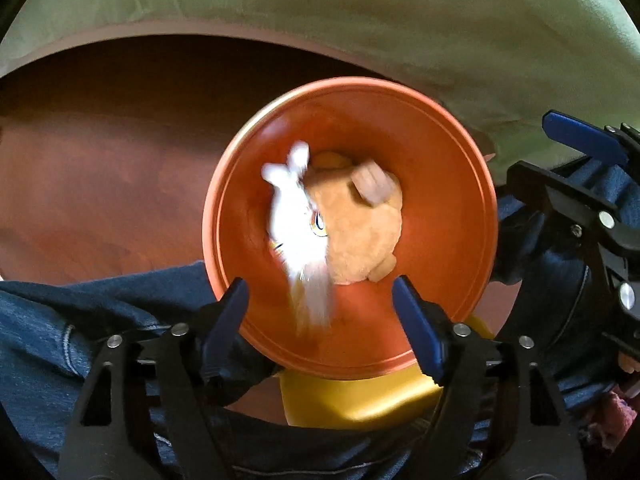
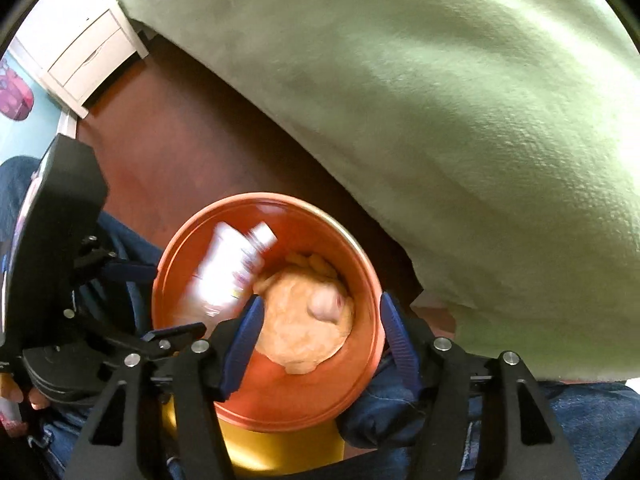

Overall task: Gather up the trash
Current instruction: 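Carry the pouch and block to the orange bucket and release both, then move the right gripper to the red toy car and grasp it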

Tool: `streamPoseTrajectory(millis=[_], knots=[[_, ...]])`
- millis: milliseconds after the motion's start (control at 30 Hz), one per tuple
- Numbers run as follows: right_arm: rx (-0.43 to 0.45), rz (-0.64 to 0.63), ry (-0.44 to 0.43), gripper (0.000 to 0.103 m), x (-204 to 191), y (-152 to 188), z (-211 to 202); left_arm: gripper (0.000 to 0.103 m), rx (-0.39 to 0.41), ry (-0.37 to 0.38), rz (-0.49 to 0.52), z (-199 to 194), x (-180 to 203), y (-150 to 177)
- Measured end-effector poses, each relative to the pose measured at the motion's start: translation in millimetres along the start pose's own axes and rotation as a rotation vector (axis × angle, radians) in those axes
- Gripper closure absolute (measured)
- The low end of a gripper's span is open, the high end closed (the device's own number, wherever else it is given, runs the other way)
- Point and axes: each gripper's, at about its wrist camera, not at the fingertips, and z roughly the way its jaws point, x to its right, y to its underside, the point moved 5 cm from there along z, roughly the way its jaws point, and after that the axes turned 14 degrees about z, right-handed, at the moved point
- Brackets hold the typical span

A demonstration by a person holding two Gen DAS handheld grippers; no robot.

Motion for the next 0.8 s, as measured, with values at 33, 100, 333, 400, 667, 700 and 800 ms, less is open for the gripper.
streamPoseTrajectory(millis=[33,100,333,400,667,700,800], knots=[[0.002,0.007,0.000,0.043,1,0,1,0.028,0.005,-0.009,0.002,-1,0,-1],[0.009,0.015,0.000,0.043,5,1,4,0.027,0.010,-0.013,0.002,-5,-1,0],[0.030,0.029,-0.002,0.040,14,2,3,0.026,0.014,-0.021,-0.005,-1,1,0],[0.036,0.031,-0.001,0.040,17,3,3,0.026,0.017,-0.022,-0.008,0,0,0],[0.065,0.035,-0.009,0.038,16,0,-11,0.026,0.055,-0.050,-0.010,-9,-5,-2],[0.076,0.033,-0.013,0.038,15,-1,-17,0.026,0.062,-0.052,-0.012,-12,-6,-2],[0.117,0.022,-0.031,0.035,9,-9,-36,0.026,0.118,-0.071,-0.023,-32,-13,-8]])
